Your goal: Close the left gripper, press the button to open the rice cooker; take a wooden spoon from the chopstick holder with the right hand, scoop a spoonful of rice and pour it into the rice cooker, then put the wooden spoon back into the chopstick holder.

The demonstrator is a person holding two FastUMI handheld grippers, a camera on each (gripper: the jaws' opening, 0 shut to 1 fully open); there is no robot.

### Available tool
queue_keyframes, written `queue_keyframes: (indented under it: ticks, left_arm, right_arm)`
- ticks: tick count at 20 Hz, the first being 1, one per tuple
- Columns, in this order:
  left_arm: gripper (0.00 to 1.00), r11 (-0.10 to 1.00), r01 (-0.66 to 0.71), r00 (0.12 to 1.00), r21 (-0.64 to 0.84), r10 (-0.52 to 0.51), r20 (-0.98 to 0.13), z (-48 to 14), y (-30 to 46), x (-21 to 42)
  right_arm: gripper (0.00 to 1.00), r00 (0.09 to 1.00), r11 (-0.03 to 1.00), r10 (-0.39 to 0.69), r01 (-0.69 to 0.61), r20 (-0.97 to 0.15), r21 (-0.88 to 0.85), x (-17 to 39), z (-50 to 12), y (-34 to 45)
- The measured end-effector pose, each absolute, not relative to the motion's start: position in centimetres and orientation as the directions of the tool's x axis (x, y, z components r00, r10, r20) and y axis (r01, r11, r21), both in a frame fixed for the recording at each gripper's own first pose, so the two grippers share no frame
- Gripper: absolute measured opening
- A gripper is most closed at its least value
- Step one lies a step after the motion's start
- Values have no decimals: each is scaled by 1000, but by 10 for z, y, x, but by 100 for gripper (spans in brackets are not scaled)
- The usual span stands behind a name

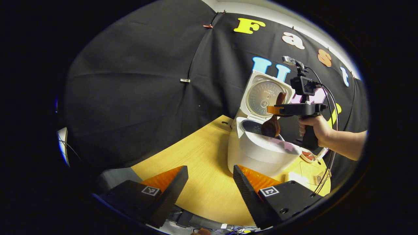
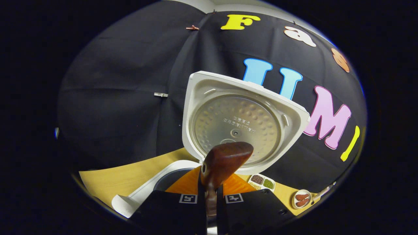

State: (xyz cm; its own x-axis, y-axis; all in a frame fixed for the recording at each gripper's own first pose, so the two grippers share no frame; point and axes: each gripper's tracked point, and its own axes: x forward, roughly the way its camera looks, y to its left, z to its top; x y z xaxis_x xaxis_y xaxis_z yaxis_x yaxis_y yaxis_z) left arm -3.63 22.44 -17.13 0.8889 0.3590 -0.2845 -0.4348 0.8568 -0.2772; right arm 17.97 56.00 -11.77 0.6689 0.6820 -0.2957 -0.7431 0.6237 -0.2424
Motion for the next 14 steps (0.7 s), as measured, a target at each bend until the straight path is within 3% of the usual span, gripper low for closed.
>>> queue_keyframes:
  ticks: [4,14]
  left_arm:
    - [95,859,-417,897,-298,337,-285,-174,214,-36]
    - [95,912,-318,935,-260,256,-246,-157,163,-21]
  right_arm:
    - [16,662,579,684,-748,-305,-324,174,-125,561]
    - [16,693,715,654,-697,-304,-51,197,-89,521]
